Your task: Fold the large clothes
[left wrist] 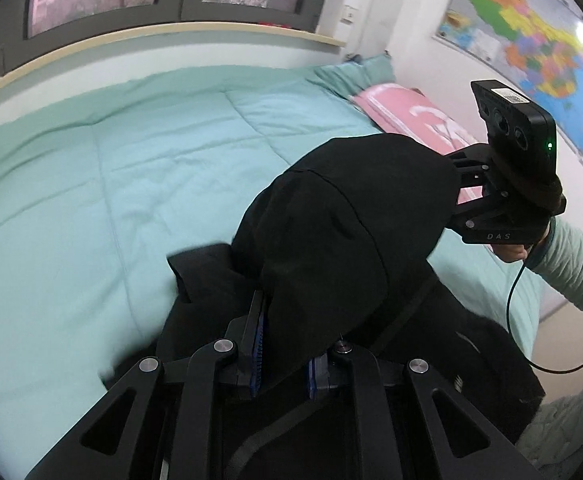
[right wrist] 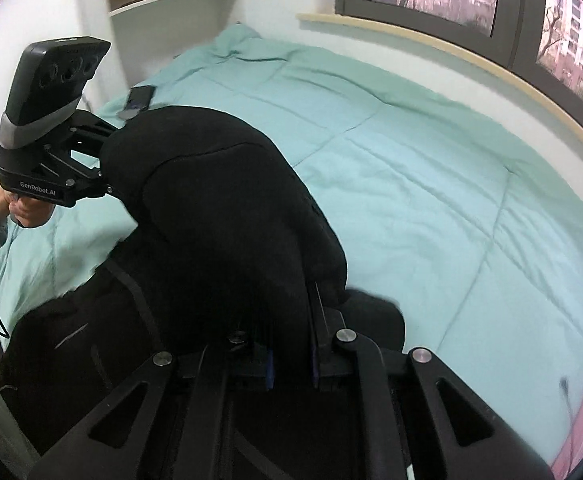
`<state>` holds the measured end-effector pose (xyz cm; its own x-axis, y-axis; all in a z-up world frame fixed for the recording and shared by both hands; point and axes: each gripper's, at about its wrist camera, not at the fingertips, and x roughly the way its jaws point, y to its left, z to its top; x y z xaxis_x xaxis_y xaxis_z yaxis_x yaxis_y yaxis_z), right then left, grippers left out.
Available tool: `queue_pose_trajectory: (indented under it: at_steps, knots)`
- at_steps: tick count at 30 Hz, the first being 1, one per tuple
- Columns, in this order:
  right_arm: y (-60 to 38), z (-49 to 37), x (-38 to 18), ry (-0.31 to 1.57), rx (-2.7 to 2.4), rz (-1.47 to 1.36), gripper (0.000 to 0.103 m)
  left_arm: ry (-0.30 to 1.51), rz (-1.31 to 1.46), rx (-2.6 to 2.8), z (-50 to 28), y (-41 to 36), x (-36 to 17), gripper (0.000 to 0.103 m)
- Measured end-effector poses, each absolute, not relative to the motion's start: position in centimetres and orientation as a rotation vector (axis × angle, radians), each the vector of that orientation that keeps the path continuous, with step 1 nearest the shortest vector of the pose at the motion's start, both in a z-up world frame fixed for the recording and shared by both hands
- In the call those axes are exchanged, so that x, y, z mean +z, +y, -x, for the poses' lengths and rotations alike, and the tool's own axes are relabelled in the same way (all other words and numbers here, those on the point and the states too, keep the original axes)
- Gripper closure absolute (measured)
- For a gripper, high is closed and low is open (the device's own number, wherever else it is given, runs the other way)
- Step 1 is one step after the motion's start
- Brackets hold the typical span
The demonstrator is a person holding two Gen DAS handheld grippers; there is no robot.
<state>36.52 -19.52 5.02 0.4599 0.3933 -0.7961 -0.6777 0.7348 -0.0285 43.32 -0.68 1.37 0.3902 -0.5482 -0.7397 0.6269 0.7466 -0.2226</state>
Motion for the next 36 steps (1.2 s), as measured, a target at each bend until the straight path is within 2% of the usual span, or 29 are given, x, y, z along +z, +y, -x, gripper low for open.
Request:
queue_pose_trajectory:
  at_steps: [4, 14, 16, 20, 24, 26, 27, 28, 30, 33, 36]
  knots:
    - [-19.1, -29.6, 3.1, 0.851, 0.641, 0.414, 0.088, 0.91, -0.14, -0.748, -36.6, -1.4, -0.8, 0.087]
    - [-18.8, -21.8, -5.9, 0.782, 0.536, 0.5, 0.086, 0.86, -0.227, -0.693, -27.7, -3.0, -10.6, 0.082]
    - [-18.6, -20.8, -7.3, 0.763, 0.506, 0.53, 0.082, 0.833, -0.234, -0.67, -26.4, -2.8, -11.1, 0.077]
    - [-18.8, -18.2, -8.0, 0.765, 0.47, 0.524, 0.059, 0.804, -0.204, -0.65, -23.5, -1.2, -10.1, 0.064]
    - [-19.7, -13.9, -6.6, 0.75, 0.426, 0.428, 0.057, 0.759, -0.084, -0.682, -20.4, 1.5, -7.0, 0.06]
    - [-21.1, -13.3, -3.9, 0.745, 0.462, 0.314, 0.053, 0.727, -0.031, -0.691, -20.3, 1.7, -4.5, 0.059]
    - [-21.1, -13.4, -2.2, 0.735, 0.477, 0.263, 0.05, 0.714, -0.01, -0.688, -20.6, 1.6, -3.5, 0.054]
    - [-20.7, -14.0, -0.6, 0.725, 0.487, 0.21, 0.042, 0.714, 0.022, -0.682, -21.4, 1.2, -2.6, 0.048]
    - [-20.1, -14.8, 1.1, 0.734, 0.505, 0.121, 0.039, 0.734, 0.088, -0.677, -23.3, 0.5, -1.8, 0.046]
    - [-18.5, -18.5, 0.9, 0.828, 0.508, -0.003, 0.039, 0.847, 0.169, -0.698, -27.2, -1.0, -4.2, 0.046]
    - [-16.8, -22.0, -3.4, 0.971, 0.44, 0.055, 0.039, 1.033, 0.182, -0.632, -30.7, -1.7, -10.4, 0.044]
